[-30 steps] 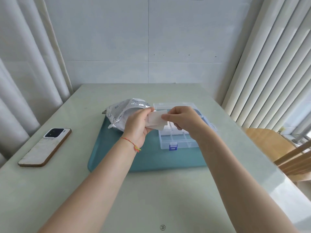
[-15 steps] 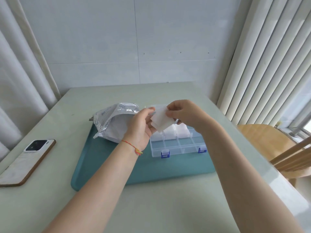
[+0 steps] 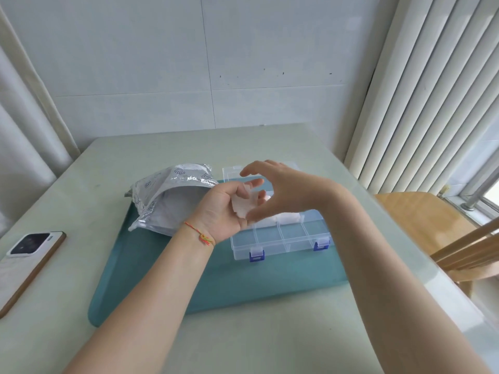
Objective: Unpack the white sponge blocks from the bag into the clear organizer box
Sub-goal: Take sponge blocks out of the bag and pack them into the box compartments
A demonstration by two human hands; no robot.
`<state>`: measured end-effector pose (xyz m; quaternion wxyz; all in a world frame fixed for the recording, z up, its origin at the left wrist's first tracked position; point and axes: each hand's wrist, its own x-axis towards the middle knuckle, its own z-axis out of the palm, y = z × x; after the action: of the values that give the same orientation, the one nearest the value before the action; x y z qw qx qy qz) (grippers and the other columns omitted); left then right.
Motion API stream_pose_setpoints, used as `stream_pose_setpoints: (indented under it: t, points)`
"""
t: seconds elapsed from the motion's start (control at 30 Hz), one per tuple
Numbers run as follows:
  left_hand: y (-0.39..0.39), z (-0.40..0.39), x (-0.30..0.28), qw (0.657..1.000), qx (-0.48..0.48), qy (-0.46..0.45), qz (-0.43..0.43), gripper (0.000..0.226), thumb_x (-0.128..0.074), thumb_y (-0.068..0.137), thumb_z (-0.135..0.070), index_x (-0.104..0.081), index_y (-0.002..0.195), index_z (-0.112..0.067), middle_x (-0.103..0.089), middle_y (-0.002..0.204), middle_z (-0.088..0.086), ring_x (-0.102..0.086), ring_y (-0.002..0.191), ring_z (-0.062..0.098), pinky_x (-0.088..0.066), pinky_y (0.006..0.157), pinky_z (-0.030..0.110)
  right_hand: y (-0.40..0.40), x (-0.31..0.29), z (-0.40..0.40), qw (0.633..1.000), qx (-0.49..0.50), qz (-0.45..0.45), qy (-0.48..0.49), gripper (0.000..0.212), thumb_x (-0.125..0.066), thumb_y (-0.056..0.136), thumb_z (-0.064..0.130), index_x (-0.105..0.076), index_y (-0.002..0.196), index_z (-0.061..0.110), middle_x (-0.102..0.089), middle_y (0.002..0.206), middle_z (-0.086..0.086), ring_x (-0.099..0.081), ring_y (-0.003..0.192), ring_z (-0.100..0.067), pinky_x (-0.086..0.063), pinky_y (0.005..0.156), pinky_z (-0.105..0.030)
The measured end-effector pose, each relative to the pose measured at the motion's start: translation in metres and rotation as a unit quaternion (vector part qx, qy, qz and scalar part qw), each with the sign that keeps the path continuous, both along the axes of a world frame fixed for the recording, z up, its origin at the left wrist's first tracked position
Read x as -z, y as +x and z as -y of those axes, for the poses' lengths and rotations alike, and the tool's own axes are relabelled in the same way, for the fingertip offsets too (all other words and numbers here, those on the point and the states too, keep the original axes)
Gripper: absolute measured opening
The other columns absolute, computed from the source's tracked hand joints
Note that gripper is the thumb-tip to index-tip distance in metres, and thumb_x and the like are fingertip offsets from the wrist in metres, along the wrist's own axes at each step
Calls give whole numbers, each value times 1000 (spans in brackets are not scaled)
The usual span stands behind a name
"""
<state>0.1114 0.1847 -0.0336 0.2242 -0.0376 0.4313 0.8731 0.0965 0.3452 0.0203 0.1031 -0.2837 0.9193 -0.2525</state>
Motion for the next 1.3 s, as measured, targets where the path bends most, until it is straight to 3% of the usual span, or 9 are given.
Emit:
stream_pose_setpoints:
  t: [0.1,0.33,0.47,0.57,0.73,0.93,1.07,1.2,1.3]
  points:
    - [-1,0,-1,1000,1,13,-26,46,-51,67,-2,-54,112,-11,-58,90,9,-58,80,21,-44,74,31,6,5,10,997,-1,-62,52,93,-84,65,47,-32,141,39,-39,135,13,-31,125,-10,-32,100,-33]
    - [0,1,-3,999,-24,-17,-38,23,-54,75,-10,-59,97,-15,-54,83,5,-52,71,16,-41,61,27,7,16,24,988,20,-135,75,64,-77,71,50,-45,123,31,-43,125,5,-37,117,-19,-35,99,-41]
    - [-1,-4,-4,998,-60,-13,-26,15,-50,88,-4,-61,83,-13,-57,73,1,-56,60,11,-45,54,19,6,13,21,981,34,-164,101,68,-73,71,59,-47,126,31,-43,125,4,-37,120,-18,-31,101,-39]
    - [-1,-7,-1,996,-59,-57,-48,19,-48,91,-4,-59,78,-13,-54,65,2,-55,56,11,-43,52,20,10,11,21,983,19,-146,106,82,-80,65,54,-41,134,34,-41,127,5,-35,119,-18,-31,101,-40]
    - [-1,-6,1,995,-25,-80,-52,10,-53,91,-10,-61,95,-14,-59,83,3,-57,78,16,-40,68,28,6,14,22,981,19,-159,108,52,-75,71,51,-50,108,26,-44,118,4,-39,112,-20,-34,95,-38]
    - [1,-11,1,997,8,-61,-42,16,-56,84,-7,-58,90,-21,-57,80,1,-54,76,15,-44,65,28,6,6,13,989,18,-101,102,77,-80,68,50,-42,132,31,-41,127,4,-35,119,-18,-33,100,-37]
    - [1,-12,-2,998,7,-49,-24,20,-63,72,-12,-59,89,-20,-54,81,1,-53,73,15,-53,58,25,5,5,12,988,22,-118,95,67,-79,71,48,-47,126,30,-43,129,4,-36,117,-18,-33,102,-38]
    - [-1,-12,0,999,-1,-23,-29,32,-67,75,-3,-57,99,-21,-55,95,1,-55,85,15,-53,58,25,5,5,9,992,12,-90,87,72,-78,71,49,-44,132,34,-42,129,6,-34,119,-16,-33,101,-36]
    - [1,-17,-3,998,-35,-45,-22,22,-60,86,3,-58,96,-16,-57,89,5,-60,79,15,-56,58,26,3,0,-1,997,-2,-39,73,75,-75,76,42,-36,141,41,-42,133,7,-34,126,-15,-36,99,-35]
